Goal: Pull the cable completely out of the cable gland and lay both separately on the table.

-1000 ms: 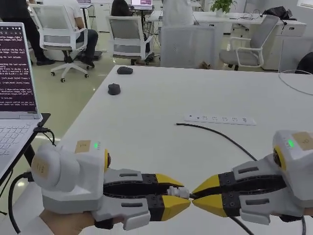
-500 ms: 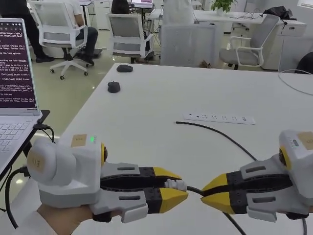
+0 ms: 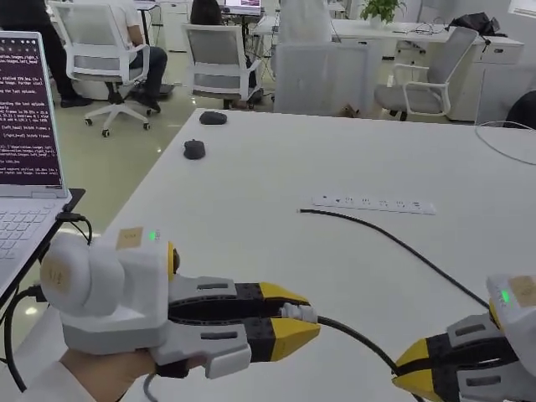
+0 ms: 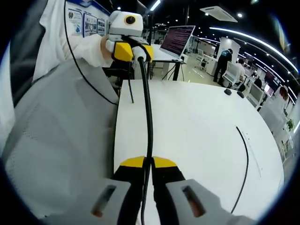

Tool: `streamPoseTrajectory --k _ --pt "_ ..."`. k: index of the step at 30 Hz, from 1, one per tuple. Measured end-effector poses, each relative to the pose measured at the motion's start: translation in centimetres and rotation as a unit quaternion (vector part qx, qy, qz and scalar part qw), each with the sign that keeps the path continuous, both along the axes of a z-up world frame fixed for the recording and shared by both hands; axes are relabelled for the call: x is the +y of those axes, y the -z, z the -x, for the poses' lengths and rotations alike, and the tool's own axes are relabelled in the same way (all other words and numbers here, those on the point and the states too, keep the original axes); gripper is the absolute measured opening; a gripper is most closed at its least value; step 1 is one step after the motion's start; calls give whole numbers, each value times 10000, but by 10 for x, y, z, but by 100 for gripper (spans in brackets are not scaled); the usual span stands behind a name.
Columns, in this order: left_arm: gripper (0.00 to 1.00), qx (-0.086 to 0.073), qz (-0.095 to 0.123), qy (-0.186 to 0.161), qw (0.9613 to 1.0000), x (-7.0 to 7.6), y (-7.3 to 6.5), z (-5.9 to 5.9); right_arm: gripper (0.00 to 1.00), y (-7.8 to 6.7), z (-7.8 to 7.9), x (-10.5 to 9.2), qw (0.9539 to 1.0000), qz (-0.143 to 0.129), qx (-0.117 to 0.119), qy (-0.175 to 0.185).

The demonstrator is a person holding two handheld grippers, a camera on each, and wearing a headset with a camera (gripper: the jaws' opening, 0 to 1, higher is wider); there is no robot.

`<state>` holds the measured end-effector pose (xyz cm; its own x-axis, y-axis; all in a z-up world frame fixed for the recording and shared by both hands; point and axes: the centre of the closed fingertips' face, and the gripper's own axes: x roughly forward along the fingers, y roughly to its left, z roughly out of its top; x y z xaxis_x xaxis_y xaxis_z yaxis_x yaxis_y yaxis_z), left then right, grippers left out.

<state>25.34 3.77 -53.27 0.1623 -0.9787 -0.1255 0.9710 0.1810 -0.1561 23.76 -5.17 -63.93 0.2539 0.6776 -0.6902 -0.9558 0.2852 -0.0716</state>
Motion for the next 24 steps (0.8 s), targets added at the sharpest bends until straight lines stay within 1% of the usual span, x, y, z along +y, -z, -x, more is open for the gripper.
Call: streamPoseTrajectory --k 2,10,12,14,16,17,18,20,21,24 --pt "16 3 -10 18 10000 -1 0 1 3 4 2 -2 10000 -12 52 42" --pt "16 7 -31 47 10000 -1 2 2 3 5 4 -1 9998 -65 124 116" --pt "16 9 -12 35 10000 -1 1 1 3 4 5 0 9999 -46 116 87" --pt "16 3 26 5 10000 0 -1 0 3 0 3 1 10000 -15 7 72" --pt "16 -1 38 -16 10000 0 -1 0 4 -11 -1 6 9997 -199 -153 75" --pt "16 1 47 -21 10000 0 -2 0 6 -21 -3 13 9987 -440 -247 89" --pt "16 -3 50 -21 10000 0 -2 0 9 -30 -5 19 9976 -620 -304 94" --pt "16 -7 44 -3 10000 0 -2 1 12 -45 -6 29 9949 -912 -417 75" --pt "16 -7 37 14 10000 -1 -1 1 13 -54 -6 37 9932 -1052 -490 1" --pt "16 -13 32 36 10000 -1 -1 2 13 -69 -5 49 9905 -1178 -692 -180"
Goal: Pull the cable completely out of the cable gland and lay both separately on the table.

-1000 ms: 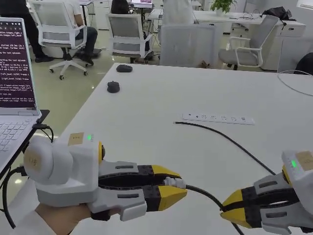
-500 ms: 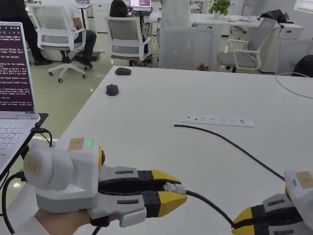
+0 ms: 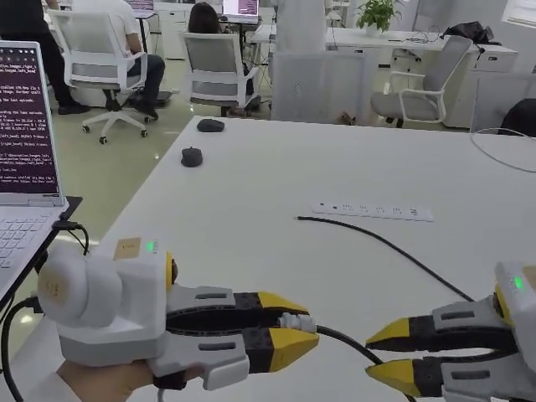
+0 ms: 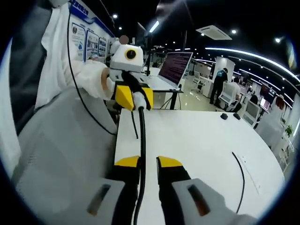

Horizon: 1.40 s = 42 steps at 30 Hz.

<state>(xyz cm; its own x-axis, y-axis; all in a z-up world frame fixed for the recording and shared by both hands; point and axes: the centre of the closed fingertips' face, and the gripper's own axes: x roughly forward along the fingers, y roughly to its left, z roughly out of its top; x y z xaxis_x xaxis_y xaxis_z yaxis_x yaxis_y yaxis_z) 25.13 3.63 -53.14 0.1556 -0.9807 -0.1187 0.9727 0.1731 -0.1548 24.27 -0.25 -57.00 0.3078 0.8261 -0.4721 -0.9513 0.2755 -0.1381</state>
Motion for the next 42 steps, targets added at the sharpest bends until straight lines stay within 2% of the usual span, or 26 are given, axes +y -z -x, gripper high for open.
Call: streamPoseTrajectory --k 3,5,18,24,28,32,36,42 --pt "16 -5 6 2 10000 0 0 0 14 -14 2 13 9996 -249 -59 -130" --pt "16 -8 16 2 10000 0 -1 0 13 -18 2 19 9993 -288 -121 -199" --pt "16 -6 31 13 10000 1 -1 0 12 -19 -2 38 9987 -294 -126 -390" --pt "16 17 45 15 10000 0 -2 0 3 -17 -2 40 9986 -275 -123 -440" --pt "16 59 39 17 10000 0 -1 1 2 -16 -1 41 9986 -230 -137 -466" --pt "17 -8 58 44 10000 -1 -1 2 2 -18 -1 40 9986 -231 -142 -455" --pt "17 -195 42 97 9998 -2 -1 4 2 -19 0 39 9986 -213 -157 -468" --pt "17 -322 3 102 9994 -3 -1 5 2 -23 -1 41 9984 -252 -178 -475"
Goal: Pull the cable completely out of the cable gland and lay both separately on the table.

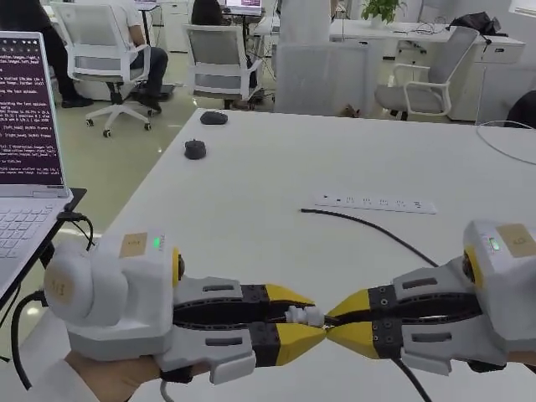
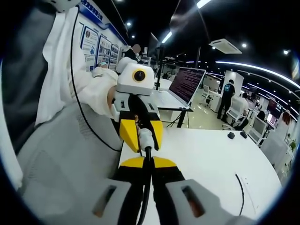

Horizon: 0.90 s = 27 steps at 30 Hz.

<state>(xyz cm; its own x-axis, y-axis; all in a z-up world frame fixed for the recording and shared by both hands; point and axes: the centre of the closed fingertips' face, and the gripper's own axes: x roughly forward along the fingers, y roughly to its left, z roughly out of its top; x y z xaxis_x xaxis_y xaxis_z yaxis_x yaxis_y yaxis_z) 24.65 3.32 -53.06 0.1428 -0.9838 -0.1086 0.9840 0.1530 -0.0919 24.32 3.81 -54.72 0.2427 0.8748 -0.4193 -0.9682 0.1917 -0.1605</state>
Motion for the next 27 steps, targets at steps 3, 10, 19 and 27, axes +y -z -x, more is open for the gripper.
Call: streamPoseTrajectory --k 3,10,19,27 --pt "17 14 33 -10 10000 1 -1 -1 2 -1 0 1 10000 -4 -12 -6" --pt "16 -41 -62 -74 9999 2 0 -2 2 1 -2 1 10000 8 7 8" --pt "16 17 -195 -81 9998 3 5 -4 2 16 -3 -9 9997 168 117 106" --pt "16 48 -43 -246 9997 7 -1 -11 2 47 -10 -37 9962 483 496 521"
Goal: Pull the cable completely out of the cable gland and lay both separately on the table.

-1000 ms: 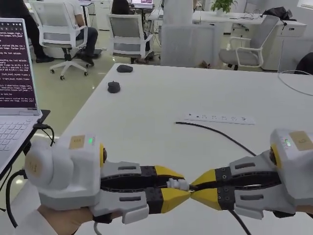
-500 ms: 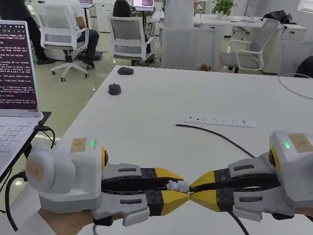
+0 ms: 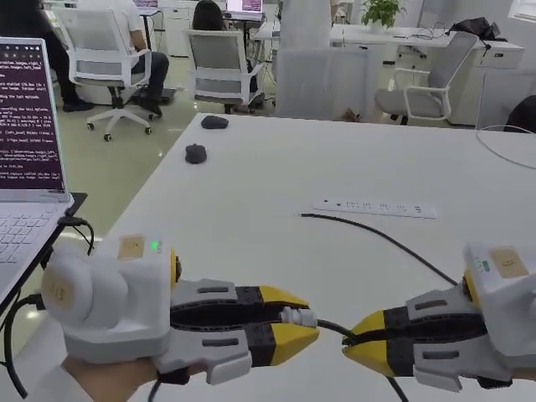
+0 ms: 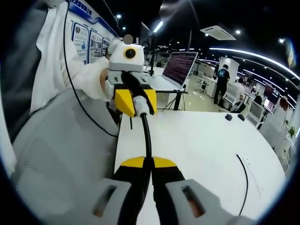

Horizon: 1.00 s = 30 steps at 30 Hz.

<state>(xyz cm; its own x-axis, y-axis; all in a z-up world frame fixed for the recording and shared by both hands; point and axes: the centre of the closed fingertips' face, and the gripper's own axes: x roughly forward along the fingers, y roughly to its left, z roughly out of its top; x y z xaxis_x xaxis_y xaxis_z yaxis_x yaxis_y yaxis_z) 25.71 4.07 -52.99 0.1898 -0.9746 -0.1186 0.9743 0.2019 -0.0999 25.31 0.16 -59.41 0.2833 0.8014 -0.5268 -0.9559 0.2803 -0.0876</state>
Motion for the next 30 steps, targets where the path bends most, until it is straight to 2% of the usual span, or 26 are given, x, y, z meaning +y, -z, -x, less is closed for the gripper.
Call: streamPoseTrajectory --k 2,10,16,22,23,25,26,29,30 --pt "16 -4 83 -40 10000 1 -3 -2 2 11 -2 -10 9997 75 175 175" --pt "16 77 182 -195 9996 5 -5 -8 2 41 -2 -35 9973 223 490 502" --pt "16 66 165 -184 9997 4 -5 -7 2 47 1 -36 9968 287 528 525" --pt "16 59 196 -202 9996 5 -6 -8 3 46 2 -35 9968 305 537 511" --pt "16 57 202 -210 9996 5 -6 -8 3 44 5 -34 9973 344 508 402" --pt "16 32 189 -231 9996 6 -6 -9 4 40 4 -34 9971 358 492 454" --pt "16 29 175 -236 9996 6 -6 -9 5 35 4 -33 9975 258 471 449" --pt "16 44 167 -227 9996 5 -5 -9 14 4 1 -17 9979 -402 299 420" --pt "16 52 171 -224 9996 5 -5 -8 17 -3 0 -14 9976 -502 249 412"
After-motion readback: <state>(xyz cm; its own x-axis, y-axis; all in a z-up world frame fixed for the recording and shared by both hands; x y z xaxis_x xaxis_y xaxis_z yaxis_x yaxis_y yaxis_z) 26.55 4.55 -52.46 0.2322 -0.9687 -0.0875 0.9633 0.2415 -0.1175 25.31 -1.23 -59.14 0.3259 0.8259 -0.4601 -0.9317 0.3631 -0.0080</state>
